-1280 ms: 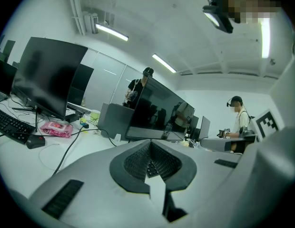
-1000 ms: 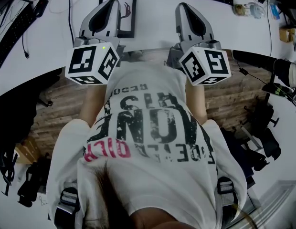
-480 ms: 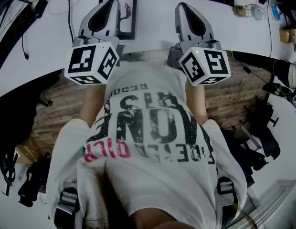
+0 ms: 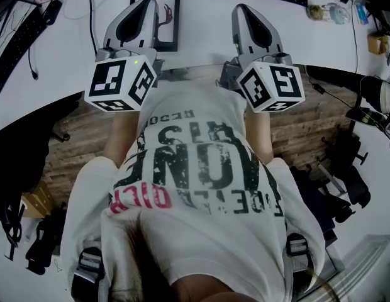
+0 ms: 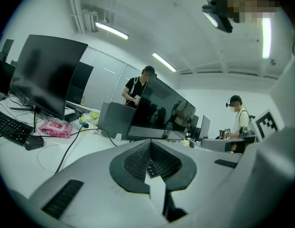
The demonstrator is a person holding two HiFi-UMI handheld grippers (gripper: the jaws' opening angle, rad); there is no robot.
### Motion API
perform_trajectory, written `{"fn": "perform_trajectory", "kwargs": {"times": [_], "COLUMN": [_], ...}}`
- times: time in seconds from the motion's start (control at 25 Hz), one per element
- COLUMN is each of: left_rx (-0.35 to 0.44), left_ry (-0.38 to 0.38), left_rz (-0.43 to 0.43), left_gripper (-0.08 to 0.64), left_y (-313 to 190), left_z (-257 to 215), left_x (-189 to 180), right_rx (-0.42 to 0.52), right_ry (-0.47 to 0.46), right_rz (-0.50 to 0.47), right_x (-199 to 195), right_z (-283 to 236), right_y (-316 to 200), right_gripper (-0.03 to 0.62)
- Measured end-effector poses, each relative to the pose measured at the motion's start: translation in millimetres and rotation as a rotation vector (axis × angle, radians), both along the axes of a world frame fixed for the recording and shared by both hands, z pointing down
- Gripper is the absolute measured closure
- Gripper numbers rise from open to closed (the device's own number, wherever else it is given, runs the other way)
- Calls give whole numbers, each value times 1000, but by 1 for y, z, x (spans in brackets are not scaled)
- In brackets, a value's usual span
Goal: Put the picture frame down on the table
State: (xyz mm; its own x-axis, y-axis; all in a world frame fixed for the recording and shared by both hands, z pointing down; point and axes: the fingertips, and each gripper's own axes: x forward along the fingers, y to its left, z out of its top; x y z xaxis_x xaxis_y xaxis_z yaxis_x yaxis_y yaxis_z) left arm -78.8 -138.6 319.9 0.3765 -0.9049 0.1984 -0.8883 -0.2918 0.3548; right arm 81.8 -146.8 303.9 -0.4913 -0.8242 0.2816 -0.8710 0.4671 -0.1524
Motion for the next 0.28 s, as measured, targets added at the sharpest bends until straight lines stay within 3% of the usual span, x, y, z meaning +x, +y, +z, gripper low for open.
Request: {"fn": "perform_trajectory", "kwargs": {"times": [0.28], "left_rx": [1], "left_ry": [2], "left_rz": [2], "left_gripper": [557], "left_y": [-1], "left_z": [1], "left_x": [-1], "right_rx": [0], "right_ry": [3], "right_rz": [11], "right_x": [2], "right_z": [2], "right_y": [0], "right_gripper": [592]}}
